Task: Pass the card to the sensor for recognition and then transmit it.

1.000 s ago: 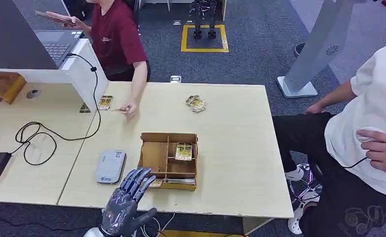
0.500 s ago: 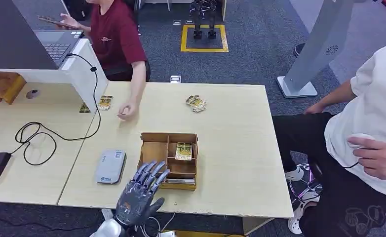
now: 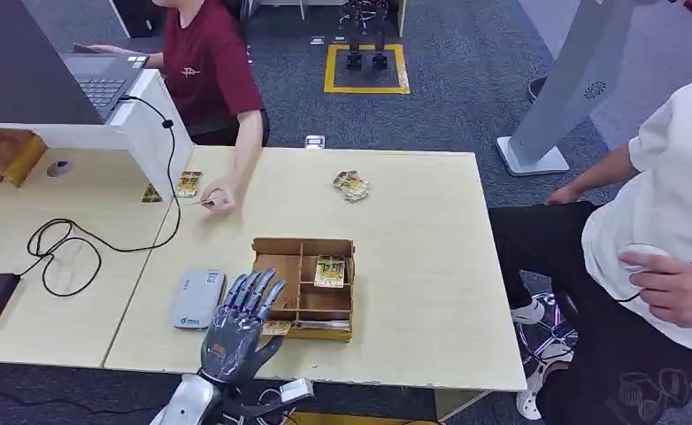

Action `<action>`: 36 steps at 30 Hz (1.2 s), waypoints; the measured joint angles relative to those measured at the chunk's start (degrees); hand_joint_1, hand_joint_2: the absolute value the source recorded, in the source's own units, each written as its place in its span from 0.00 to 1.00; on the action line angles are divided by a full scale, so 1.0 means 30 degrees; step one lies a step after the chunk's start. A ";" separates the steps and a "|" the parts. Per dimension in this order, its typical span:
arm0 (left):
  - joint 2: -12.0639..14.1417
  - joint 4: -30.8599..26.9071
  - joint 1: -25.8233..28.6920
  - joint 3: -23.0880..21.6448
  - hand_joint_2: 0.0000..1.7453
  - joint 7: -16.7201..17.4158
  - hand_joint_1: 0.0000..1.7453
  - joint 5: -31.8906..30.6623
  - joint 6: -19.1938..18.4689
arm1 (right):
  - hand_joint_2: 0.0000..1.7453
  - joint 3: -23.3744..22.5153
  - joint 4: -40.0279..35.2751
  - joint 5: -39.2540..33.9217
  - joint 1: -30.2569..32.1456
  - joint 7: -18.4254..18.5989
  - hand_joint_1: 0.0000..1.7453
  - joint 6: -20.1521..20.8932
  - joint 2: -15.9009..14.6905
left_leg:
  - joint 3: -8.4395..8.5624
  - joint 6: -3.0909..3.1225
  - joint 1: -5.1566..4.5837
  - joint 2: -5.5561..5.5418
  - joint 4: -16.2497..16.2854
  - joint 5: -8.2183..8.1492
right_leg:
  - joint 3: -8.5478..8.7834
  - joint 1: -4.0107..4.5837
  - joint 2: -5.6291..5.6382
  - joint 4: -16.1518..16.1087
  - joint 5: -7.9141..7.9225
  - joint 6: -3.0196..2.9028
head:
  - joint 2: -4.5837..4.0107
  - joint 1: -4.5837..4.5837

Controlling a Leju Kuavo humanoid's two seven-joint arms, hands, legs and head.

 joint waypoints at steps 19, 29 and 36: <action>-0.0226 0.1005 -0.0062 0.0269 1.00 -0.0699 1.00 0.1800 -0.0058 | 1.00 -0.0262 -0.0007 0.0073 -0.0002 0.0000 0.00 0.0007 0.0000 | -0.0004 0.0000 0.0000 0.0000 0.0000 0.0000 | -0.0007 0.0000 0.0000 0.0000 0.0000 0.0000 | 0.0000 0.0000; 0.0219 0.1369 -0.0197 -0.0350 1.00 -0.0860 1.00 0.3104 -0.0175 | 1.00 -0.0474 -0.0007 0.0350 -0.0001 -0.0087 0.00 -0.0007 0.0000 | -0.0006 0.0000 0.0001 0.0001 0.0000 0.0000 | -0.0011 0.0001 0.0001 0.0000 0.0000 0.0000 | -0.0007 0.0000; 0.0430 0.1464 -0.0305 -0.0598 1.00 -0.0860 1.00 0.3329 -0.0219 | 1.00 -0.0597 -0.0007 0.0379 -0.0001 -0.0124 0.00 -0.0022 0.0000 | -0.0008 0.0000 0.0001 0.0001 0.0000 0.0000 | -0.0012 0.0001 0.0001 0.0000 0.0000 0.0000 | 0.0000 0.0000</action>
